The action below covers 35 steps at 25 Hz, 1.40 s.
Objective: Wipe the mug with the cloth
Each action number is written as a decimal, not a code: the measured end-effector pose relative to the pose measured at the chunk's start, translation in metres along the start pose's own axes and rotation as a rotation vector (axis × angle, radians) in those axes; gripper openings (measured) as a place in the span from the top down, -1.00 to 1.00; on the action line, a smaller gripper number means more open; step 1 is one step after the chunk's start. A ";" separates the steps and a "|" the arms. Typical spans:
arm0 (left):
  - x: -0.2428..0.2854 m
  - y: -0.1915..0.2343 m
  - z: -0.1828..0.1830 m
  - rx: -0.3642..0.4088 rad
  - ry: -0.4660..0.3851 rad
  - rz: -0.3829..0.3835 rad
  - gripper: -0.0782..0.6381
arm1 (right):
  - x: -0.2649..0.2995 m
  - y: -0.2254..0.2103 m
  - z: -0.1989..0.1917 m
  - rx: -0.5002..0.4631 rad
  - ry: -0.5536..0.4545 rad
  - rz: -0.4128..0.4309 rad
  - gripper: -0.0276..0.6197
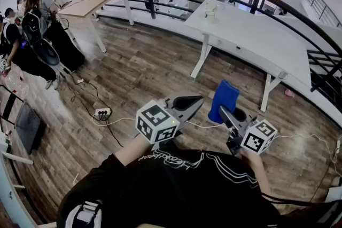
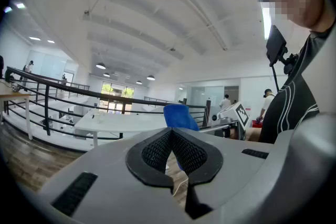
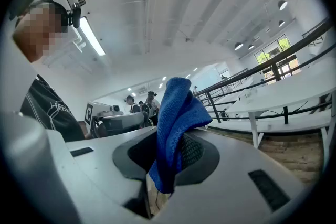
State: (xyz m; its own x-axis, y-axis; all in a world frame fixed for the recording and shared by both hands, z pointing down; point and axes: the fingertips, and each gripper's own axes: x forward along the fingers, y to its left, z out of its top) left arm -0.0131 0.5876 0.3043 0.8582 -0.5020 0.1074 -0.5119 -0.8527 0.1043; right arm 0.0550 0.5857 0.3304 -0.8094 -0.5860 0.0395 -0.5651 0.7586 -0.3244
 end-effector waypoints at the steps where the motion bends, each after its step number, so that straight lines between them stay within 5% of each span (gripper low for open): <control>1: 0.001 -0.004 -0.001 -0.002 0.001 0.000 0.76 | -0.004 0.001 -0.001 0.001 0.002 -0.003 0.72; 12: 0.019 -0.025 -0.006 -0.010 0.013 -0.005 0.76 | -0.032 -0.007 -0.006 0.037 -0.012 -0.010 0.72; 22: 0.038 0.013 -0.013 -0.019 0.035 0.005 0.76 | -0.005 -0.043 -0.002 0.087 -0.032 0.015 0.72; 29: 0.087 0.103 -0.023 -0.066 0.061 0.015 0.76 | 0.055 -0.126 0.003 0.144 -0.006 0.015 0.72; 35: 0.161 0.244 -0.014 -0.106 0.089 0.028 0.76 | 0.146 -0.249 0.034 0.207 0.002 0.008 0.72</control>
State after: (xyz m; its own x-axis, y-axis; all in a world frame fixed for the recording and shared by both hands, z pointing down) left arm -0.0004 0.3003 0.3610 0.8389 -0.5067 0.1988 -0.5411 -0.8159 0.2037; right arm 0.0825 0.3019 0.3851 -0.8141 -0.5794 0.0384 -0.5139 0.6881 -0.5123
